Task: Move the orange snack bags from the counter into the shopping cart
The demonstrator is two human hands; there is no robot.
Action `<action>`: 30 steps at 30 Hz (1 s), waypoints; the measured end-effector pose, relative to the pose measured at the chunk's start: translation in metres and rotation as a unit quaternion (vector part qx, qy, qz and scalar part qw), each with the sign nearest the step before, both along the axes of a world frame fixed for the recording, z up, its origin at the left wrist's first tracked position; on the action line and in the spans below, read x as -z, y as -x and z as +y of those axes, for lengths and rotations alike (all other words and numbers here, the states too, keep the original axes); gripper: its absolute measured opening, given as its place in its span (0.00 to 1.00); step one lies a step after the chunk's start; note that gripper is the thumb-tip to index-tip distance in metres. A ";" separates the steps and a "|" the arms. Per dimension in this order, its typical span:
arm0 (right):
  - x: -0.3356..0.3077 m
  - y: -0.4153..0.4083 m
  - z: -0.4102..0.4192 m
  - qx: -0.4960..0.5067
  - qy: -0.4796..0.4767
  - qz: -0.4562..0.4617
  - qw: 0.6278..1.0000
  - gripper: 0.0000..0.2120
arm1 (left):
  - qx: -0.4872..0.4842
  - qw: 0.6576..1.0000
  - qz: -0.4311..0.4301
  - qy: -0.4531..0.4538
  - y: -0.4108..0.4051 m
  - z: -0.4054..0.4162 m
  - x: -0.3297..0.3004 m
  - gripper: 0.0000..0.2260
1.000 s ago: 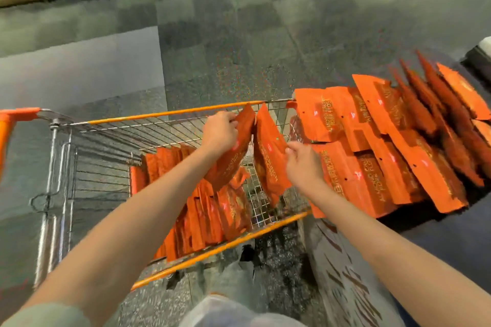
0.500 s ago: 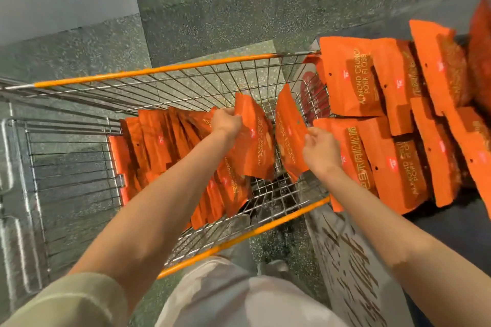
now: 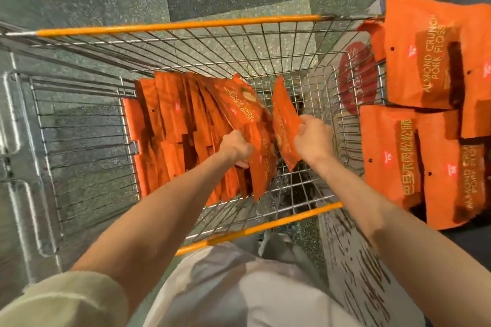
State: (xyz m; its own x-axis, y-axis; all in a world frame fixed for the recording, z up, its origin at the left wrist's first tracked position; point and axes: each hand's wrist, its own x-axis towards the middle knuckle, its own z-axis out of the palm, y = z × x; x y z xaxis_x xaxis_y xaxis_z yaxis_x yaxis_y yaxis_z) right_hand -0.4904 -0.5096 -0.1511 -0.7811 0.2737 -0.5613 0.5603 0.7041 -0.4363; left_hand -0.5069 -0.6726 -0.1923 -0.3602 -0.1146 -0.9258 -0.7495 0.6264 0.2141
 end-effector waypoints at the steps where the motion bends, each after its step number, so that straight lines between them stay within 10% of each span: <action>1: 0.002 0.002 -0.005 0.009 -0.006 0.023 1.000 0.12 | -0.005 1.000 0.001 -0.005 0.001 0.001 0.002 0.07; 30: 0.004 0.001 -0.045 0.052 0.224 0.002 0.973 0.08 | -0.052 0.987 0.129 -0.077 -0.026 -0.030 -0.007 0.09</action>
